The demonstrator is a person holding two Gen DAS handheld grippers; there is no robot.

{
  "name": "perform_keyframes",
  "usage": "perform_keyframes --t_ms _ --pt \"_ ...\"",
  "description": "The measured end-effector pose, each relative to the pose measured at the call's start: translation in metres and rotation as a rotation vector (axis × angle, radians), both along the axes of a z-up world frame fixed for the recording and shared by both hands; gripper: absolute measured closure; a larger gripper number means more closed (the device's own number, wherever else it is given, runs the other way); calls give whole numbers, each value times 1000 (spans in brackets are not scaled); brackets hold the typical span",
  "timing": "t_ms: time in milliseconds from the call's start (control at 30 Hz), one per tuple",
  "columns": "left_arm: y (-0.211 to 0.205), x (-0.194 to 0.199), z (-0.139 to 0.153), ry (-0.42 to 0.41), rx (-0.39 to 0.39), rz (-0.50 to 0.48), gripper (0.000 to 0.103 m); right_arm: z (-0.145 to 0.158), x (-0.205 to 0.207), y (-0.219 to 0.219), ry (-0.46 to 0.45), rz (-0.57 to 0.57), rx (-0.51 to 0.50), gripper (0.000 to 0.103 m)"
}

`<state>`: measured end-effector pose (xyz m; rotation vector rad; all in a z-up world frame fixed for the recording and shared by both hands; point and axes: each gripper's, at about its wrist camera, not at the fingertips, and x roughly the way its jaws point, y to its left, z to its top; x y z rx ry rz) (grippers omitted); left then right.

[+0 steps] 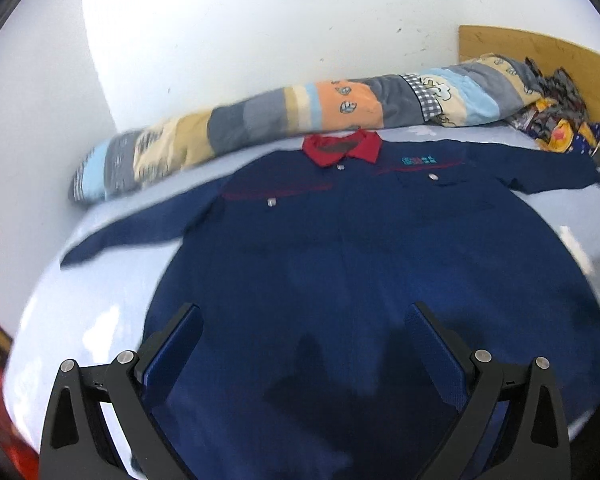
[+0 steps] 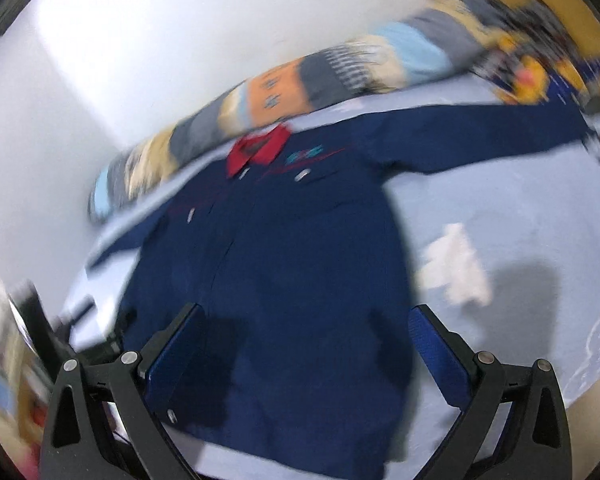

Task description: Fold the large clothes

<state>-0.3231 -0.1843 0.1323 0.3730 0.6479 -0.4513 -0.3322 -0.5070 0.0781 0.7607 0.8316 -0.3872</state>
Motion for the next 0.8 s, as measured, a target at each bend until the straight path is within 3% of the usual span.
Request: perform_keyframes --t_ms 167,233,300,400,533,600,800 --pt "-8 20 -6 59 -31 -7 1 -14 -43 -114 -29 -249 133 1" --pt "-11 23 -4 60 -37 -32 1 -28 -62 -164 -23 -361 173 7" --pt "-14 24 -4 34 -20 -45 1 -43 -76 -204 -21 -439 199 27" --pt "-17 27 -8 56 -14 -58 1 -67 -87 -262 15 -548 224 43" --pt "-20 41 -13 124 -28 -51 1 -87 -91 -316 11 -642 202 50" --pt "-22 51 -16 154 -38 -42 1 -102 -93 -339 -11 -681 214 65" --pt "-28 76 -27 226 -39 -3 1 -138 -98 -389 -2 -782 221 67"
